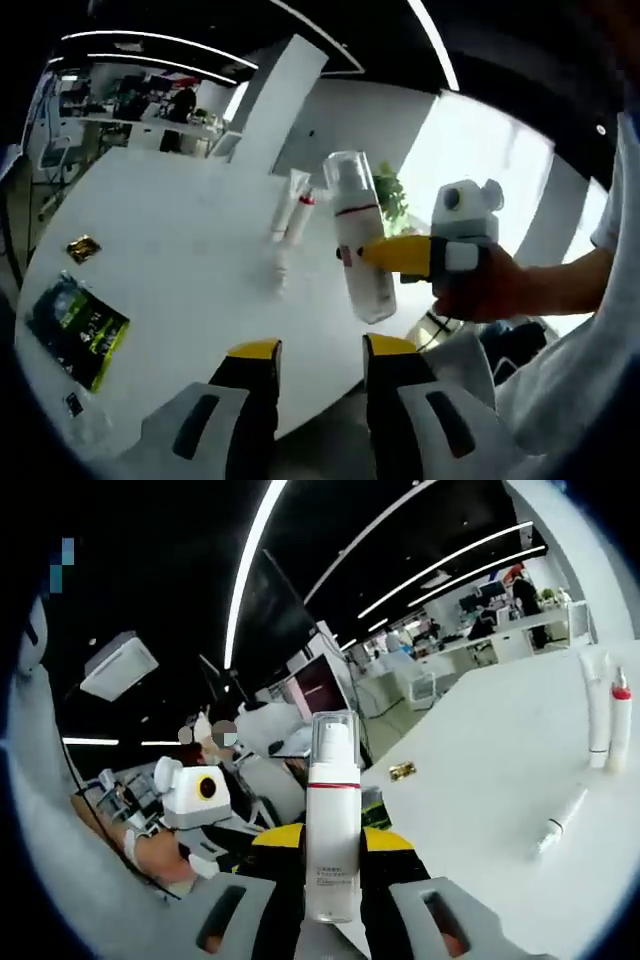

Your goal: Arrange the skincare products in the storage area until every visible bottle or jar stands upright without overlapping.

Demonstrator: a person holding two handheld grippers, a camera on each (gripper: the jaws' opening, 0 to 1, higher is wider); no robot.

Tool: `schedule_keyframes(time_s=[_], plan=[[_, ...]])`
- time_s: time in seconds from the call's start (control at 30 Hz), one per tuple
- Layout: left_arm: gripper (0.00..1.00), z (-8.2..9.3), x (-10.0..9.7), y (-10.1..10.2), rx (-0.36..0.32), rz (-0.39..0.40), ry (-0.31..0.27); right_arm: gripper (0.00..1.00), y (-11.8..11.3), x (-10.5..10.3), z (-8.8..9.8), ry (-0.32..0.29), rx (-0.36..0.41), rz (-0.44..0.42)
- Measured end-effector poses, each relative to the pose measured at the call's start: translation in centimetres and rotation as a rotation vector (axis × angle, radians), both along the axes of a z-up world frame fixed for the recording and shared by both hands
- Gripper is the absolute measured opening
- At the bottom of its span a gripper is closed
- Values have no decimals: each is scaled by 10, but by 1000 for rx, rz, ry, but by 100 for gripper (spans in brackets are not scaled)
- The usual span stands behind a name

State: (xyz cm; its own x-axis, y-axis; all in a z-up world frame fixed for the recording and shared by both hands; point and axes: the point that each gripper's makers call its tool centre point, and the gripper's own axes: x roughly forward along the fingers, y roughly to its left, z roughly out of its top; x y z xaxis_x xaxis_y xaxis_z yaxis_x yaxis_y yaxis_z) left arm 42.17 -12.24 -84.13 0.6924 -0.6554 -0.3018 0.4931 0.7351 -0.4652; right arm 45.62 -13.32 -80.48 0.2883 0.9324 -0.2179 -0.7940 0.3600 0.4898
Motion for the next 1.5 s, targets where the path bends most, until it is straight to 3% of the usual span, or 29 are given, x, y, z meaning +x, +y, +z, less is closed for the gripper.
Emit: schedule_keyframes(time_s=[0.2, 0.27, 0.33, 0.47, 0.53, 0.73, 0.9, 1.03, 1.2, 1.33, 1.4, 1.5], plan=[[28, -1, -1, -3, 26, 10, -5, 13, 16, -3, -3, 25, -16, -60], [26, 0, -1, -4, 26, 8, -3, 13, 20, -3, -4, -13, -40, -68], [25, 2, -1, -5, 30, 3, -12, 13, 25, -4, -6, -3, -51, -73], [24, 11, 1, -10, -9, 4, -31, 13, 26, -2, -12, -51, -105, -88], [25, 9, 4, -9, 21, 10, -32, 13, 30, -7, -12, -8, -79, -78], [23, 8, 11, 3, 86, 38, -49, 13, 41, -16, -11, -42, -99, -68], [19, 10, 11, 3, 146, 14, -99, 14, 37, -11, -11, 20, -81, -74], [16, 13, 13, 5, 127, 7, -90, 14, 36, -12, -8, 27, -78, -65], [15, 15, 8, 3, 30, -28, -62, 15, 34, -20, -4, 41, -44, 67], [15, 23, -2, -13, -133, -112, -23, 18, 25, -25, 7, 49, 8, 180], [15, 28, -5, -18, -179, -148, -33, 20, 22, -28, 11, 57, 28, 218], [15, 28, -16, -29, -240, -214, -9, 21, 15, -34, 20, 111, 94, 292]])
